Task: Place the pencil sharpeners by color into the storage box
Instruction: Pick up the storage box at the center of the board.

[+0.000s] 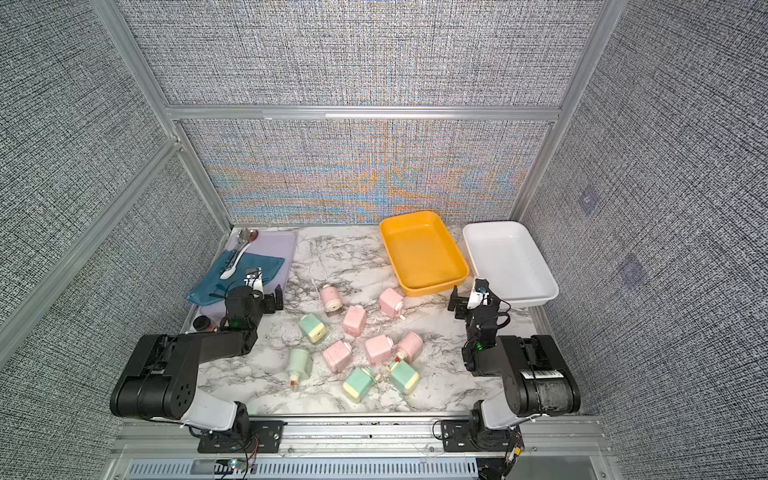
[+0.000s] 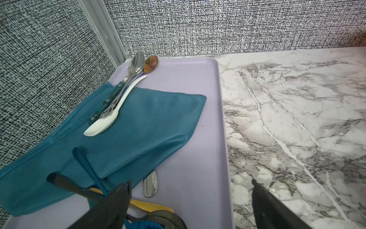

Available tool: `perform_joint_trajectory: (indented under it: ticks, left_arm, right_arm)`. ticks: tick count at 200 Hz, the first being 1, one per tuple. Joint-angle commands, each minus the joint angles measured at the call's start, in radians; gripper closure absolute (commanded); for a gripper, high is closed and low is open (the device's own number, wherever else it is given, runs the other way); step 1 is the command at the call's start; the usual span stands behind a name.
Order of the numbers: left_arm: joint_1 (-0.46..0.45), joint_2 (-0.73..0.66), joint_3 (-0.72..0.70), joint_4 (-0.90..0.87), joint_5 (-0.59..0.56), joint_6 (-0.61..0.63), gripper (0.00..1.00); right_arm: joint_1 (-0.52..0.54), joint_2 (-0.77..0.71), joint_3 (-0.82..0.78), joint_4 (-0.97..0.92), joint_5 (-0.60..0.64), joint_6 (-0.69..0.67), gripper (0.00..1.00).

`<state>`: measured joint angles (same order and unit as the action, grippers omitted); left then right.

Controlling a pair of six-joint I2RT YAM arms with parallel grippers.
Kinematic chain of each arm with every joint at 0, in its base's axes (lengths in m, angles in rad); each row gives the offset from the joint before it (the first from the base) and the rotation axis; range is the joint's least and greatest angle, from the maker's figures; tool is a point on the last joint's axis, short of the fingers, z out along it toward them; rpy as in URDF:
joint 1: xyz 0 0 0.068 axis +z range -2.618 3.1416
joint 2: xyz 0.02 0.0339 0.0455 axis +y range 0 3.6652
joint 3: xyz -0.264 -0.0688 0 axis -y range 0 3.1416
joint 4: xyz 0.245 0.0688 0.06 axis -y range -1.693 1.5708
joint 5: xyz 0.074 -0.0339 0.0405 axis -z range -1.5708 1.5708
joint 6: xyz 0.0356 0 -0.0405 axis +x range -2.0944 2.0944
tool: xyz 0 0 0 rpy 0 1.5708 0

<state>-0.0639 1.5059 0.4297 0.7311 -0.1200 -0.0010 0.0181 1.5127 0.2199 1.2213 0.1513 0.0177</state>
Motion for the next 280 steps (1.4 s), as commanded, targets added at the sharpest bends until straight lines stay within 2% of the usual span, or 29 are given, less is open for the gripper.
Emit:
perform_joint_trajectory:
  ticks: [1, 219, 237, 253, 280]
  left_arm:
    - [0.001, -0.006, 0.0, 0.019, 0.009, 0.001, 0.01]
    - [0.0, -0.013, 0.006, 0.003, 0.024, 0.008, 0.01]
    - [-0.001, -0.03, 0.022, -0.031, 0.032, 0.012, 0.01]
    - [-0.002, -0.089, 0.056, -0.136, 0.029, 0.015, 0.01]
    - [-0.015, -0.214, 0.093, -0.269, -0.038, -0.009, 0.01]
  right_arm:
    - [0.0, -0.002, 0.001, 0.021, 0.001, 0.002, 0.01]
    - [0.0, -0.008, -0.004, 0.028, 0.001, 0.002, 0.01]
    - [0.001, -0.066, 0.031, -0.083, 0.002, 0.004, 0.01]
    - [0.0, -0.141, 0.084, -0.251, 0.016, 0.026, 0.01]
    - [0.003, -0.259, 0.123, -0.393, 0.004, 0.111, 0.01]
